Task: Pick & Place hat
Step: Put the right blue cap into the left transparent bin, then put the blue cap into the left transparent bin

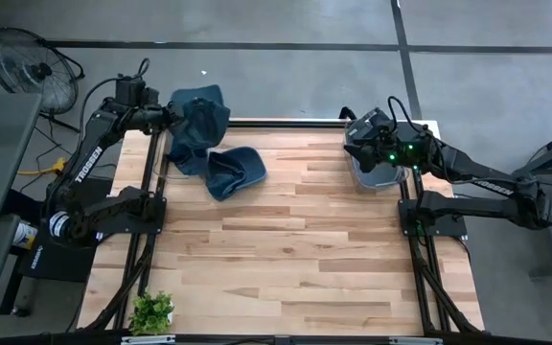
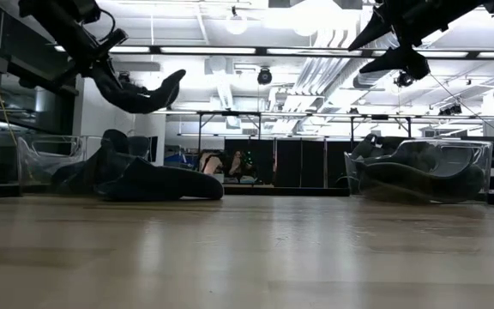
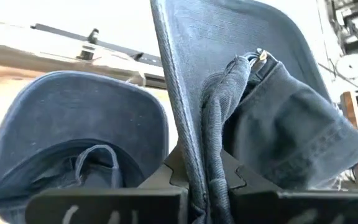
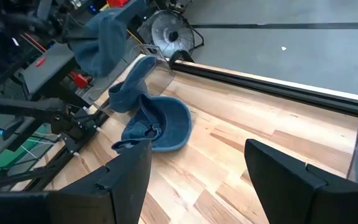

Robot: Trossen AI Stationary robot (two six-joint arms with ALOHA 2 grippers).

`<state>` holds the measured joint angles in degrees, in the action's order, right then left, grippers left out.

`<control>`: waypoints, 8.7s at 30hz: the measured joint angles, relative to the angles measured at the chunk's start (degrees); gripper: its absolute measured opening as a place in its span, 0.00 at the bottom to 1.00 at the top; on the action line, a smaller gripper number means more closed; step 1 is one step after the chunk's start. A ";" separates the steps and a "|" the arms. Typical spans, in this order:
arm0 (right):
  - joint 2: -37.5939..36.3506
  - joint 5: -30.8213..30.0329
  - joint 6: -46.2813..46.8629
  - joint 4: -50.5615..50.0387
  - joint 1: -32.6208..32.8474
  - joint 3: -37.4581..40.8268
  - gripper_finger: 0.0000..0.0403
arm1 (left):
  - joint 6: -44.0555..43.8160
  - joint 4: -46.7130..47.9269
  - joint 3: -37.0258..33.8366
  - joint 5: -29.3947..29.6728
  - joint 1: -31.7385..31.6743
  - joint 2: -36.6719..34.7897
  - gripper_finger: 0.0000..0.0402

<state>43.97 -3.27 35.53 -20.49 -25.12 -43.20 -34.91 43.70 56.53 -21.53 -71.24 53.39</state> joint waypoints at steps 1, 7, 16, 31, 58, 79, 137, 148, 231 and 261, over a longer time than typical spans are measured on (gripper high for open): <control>0.00 0.00 0.00 -0.32 0.00 0.00 0.62 | -0.37 0.37 0.00 0.47 0.00 -0.29 0.03; 0.02 -0.01 -0.41 -0.89 0.00 0.01 0.62 | -2.92 4.27 0.00 4.65 0.00 -2.29 0.03; 0.02 0.02 -2.54 -1.18 0.00 0.00 0.62 | -2.53 15.61 2.46 11.35 0.02 -2.98 0.03; 0.68 0.94 -3.12 -1.14 0.01 0.00 0.62 | -5.37 19.75 3.96 16.38 1.41 0.56 0.03; 1.51 9.25 -4.26 -1.15 0.07 0.00 0.62 | -18.15 22.26 3.93 37.68 16.75 15.50 0.04; 1.49 12.98 -6.25 -5.40 0.07 0.01 0.62 | -13.32 21.91 3.93 39.12 17.29 18.03 0.44; 1.52 12.66 -10.07 -5.36 0.04 0.00 0.62 | -37.71 39.98 20.52 46.60 40.61 24.63 0.00; 1.53 13.06 -10.05 -5.37 0.04 0.02 0.62 | -45.17 46.20 20.35 49.73 39.51 32.87 0.00; 2.58 15.63 -30.07 -5.07 0.07 0.00 0.62 | 2.56 16.47 17.00 34.23 59.43 34.59 0.50; 2.58 13.48 -23.47 -6.72 0.07 0.00 0.62 | -1.99 16.43 16.93 31.22 60.06 46.41 0.85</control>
<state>46.54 10.21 12.06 -27.21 -25.06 -43.20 -36.90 60.12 73.46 9.69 -11.18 99.80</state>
